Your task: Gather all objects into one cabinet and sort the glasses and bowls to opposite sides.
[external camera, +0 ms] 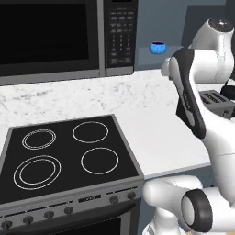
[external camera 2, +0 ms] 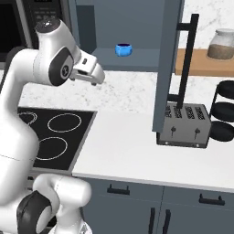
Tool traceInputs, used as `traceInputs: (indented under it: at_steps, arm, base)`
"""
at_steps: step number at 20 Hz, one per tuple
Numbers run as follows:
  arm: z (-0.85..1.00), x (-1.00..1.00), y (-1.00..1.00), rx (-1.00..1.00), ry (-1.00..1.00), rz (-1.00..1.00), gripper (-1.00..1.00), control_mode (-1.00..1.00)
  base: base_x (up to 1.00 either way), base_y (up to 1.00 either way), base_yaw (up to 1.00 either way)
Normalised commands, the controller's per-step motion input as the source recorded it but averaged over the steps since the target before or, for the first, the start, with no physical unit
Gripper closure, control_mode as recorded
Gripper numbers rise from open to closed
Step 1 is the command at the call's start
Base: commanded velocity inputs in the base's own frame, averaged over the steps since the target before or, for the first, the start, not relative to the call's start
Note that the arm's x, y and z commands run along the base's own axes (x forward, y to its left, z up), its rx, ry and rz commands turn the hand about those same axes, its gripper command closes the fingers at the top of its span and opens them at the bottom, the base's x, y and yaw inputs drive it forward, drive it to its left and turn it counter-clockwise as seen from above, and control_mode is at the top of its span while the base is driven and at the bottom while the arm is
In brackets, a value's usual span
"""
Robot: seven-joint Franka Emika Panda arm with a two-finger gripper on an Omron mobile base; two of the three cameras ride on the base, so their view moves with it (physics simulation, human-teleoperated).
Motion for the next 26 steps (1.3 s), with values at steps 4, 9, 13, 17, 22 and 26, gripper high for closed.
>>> traceInputs:
  at_steps: [4,9,13,17,22,26]
  arm:
    - [-0.01,0.07,-0.01,-0.01,0.02,0.02,-1.0,-1.0]
    - [0.0,0.44,0.0,0.0,0.02,0.0,-1.0,-1.0]
    - [0.0,0.42,-0.04,0.0,0.03,0.0,-1.0,-1.0]
    - [-0.01,0.4,-0.03,0.02,0.0,0.0,-1.0,-1.0]
    - [0.0,0.7,0.0,0.08,-0.12,0.0,-1.0,-1.0]
    - [0.09,0.61,0.0,0.03,-0.07,0.0,-1.0,-1.0]
  base:
    - [0.0,0.0,0.0]
    - [0.0,0.0,0.0]
    - [0.0,0.0,0.0]
    - [0.0,0.0,0.0]
    - [0.0,0.0,0.0]
    - [0.0,0.0,0.0]
